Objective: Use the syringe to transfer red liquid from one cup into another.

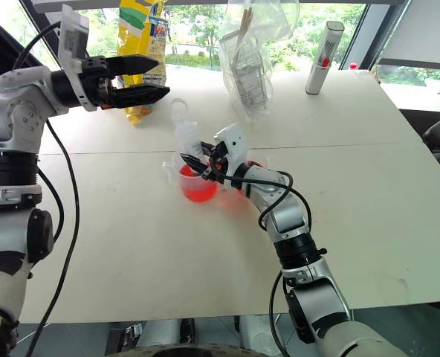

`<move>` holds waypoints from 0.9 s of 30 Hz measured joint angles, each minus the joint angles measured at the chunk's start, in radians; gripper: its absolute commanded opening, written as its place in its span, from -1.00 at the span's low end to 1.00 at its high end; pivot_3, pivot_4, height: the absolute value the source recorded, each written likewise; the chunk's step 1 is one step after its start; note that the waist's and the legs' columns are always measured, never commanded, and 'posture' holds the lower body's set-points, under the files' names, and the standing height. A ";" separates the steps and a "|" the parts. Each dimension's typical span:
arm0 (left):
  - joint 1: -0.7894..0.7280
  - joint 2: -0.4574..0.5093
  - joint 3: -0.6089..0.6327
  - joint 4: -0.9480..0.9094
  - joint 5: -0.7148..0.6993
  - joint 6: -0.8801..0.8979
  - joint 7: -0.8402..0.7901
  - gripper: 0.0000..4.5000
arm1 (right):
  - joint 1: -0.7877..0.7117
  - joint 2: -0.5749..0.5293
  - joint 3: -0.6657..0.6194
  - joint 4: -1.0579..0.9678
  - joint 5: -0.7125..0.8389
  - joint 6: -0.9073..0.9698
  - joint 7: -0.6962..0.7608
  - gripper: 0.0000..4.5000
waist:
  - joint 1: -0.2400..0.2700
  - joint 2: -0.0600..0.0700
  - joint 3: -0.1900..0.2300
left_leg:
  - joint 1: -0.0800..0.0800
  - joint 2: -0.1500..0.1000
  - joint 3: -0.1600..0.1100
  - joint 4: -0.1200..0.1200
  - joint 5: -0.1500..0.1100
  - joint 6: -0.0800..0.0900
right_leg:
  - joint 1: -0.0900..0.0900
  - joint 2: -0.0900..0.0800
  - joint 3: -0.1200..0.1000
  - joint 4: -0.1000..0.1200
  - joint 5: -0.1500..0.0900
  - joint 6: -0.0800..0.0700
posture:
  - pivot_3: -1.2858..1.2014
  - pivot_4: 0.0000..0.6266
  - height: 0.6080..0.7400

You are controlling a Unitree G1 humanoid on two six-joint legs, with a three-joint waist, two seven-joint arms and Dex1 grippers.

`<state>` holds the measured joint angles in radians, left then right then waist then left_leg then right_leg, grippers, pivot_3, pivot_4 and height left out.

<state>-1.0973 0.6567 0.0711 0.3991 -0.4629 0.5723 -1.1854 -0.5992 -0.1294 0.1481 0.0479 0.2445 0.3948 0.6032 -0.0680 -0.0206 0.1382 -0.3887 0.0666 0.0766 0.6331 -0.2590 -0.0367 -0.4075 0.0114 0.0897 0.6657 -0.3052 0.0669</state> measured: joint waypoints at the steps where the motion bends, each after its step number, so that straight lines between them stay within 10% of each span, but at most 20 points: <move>1: 0.000 0.000 0.002 0.015 0.003 -0.010 0.007 0.98 | -0.007 0.001 -0.013 -0.012 0.014 0.020 -0.011 -0.38 | 0.000 0.000 0.000 | 0.000 0.000 0.000 0.000 0.000 0.000 | 0.000 0.000 0.000 0.000 0.000 0.000 | 0.03 -0.52 0.98; 15: 0.025 -0.106 -0.053 0.096 0.051 -0.091 -0.013 0.98 | -0.141 -0.116 -0.260 -0.363 0.176 0.320 -0.206 -0.38 | 0.006 0.000 0.000 | -0.001 0.000 0.000 0.000 0.000 0.000 | 0.000 -0.001 0.000 -0.001 0.000 0.000 | 0.03 -0.52 0.98; 27: -0.126 -0.229 -0.068 0.190 0.061 -0.148 -0.075 0.98 | 0.141 -0.174 -0.231 -0.443 0.133 0.282 -0.244 -0.38 | 0.004 0.000 0.000 | -0.001 -0.001 0.001 -0.001 0.000 0.000 | -0.001 0.001 0.000 -0.001 0.000 0.000 | 0.03 -0.52 0.98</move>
<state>-1.2231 0.4277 0.0028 0.5893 -0.4024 0.4238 -1.2607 -0.4580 -0.3037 -0.0832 -0.3951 0.3779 0.6768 0.3595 -0.0640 -0.0206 0.1382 -0.3901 0.0655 0.0772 0.6325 -0.2591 -0.0366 -0.4081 0.0123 0.0898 0.6646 -0.3053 0.0670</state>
